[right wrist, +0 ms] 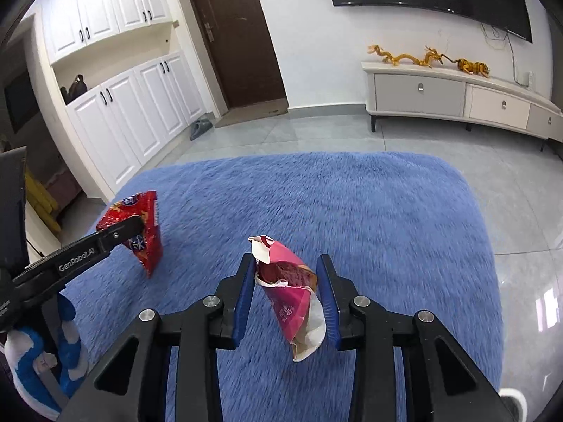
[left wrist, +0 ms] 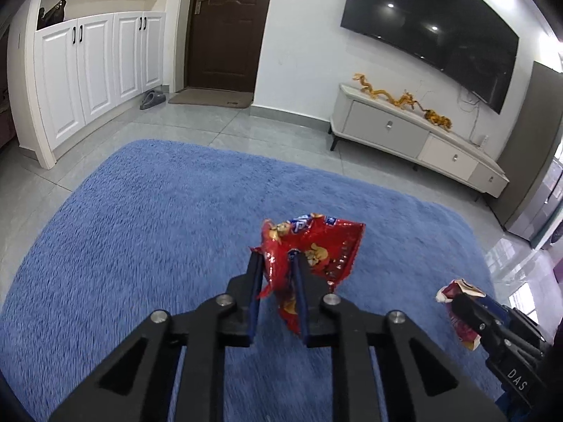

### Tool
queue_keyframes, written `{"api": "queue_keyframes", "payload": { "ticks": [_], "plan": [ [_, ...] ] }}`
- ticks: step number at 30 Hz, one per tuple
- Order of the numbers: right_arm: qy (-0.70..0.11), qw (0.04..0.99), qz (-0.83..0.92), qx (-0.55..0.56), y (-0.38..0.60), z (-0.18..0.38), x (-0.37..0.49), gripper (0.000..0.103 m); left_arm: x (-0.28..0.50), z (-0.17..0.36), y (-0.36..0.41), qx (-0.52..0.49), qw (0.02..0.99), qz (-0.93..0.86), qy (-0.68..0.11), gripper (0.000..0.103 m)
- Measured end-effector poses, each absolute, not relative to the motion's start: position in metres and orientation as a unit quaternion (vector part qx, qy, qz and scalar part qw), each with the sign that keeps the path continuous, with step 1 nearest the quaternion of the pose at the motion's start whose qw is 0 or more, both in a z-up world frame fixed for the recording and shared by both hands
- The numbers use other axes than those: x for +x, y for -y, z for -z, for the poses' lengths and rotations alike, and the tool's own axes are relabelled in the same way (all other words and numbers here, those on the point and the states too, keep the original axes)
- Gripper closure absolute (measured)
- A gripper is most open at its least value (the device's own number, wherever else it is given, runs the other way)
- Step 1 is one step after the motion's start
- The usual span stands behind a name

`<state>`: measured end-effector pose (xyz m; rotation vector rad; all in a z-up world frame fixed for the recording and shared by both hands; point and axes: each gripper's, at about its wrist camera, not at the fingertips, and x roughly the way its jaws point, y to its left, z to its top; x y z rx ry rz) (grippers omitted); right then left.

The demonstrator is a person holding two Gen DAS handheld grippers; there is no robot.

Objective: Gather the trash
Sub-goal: 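Carry both wrappers over the bin and open both tools to drop them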

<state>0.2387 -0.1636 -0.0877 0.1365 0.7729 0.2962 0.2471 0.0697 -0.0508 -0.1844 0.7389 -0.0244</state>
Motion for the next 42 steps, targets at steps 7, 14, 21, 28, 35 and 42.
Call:
{"api": "queue_keyframes", "payload": {
  "ticks": [7, 14, 21, 28, 35, 42],
  "plan": [
    [-0.357, 0.922, -0.129, 0.075, 0.179, 0.073, 0.192, 0.068, 0.204, 0.046, -0.053, -0.090, 0.929, 0.045, -0.356, 0.087],
    [-0.358, 0.923, -0.108, 0.088, 0.206, 0.072, 0.141, 0.068, 0.159, 0.050, -0.027, -0.070, 0.922, 0.086, -0.370, 0.087],
    [-0.362, 0.925, -0.059, 0.099, 0.244, 0.076, 0.098, 0.068, 0.130, 0.042, 0.009, -0.037, 0.922, 0.122, -0.366, 0.087],
    [-0.355, 0.927, -0.010, 0.123, 0.282, 0.075, 0.072, 0.068, 0.107, 0.034, 0.046, -0.001, 0.921, 0.159, -0.356, 0.087],
    [-0.347, 0.927, 0.021, 0.140, 0.312, 0.075, 0.050, 0.068, 0.089, 0.030, 0.072, 0.025, 0.918, 0.183, -0.351, 0.087],
    [-0.356, 0.921, 0.048, 0.153, 0.331, 0.086, 0.040, 0.068, 0.077, 0.033, 0.106, 0.062, 0.911, 0.206, -0.352, 0.087]
  ]
}}
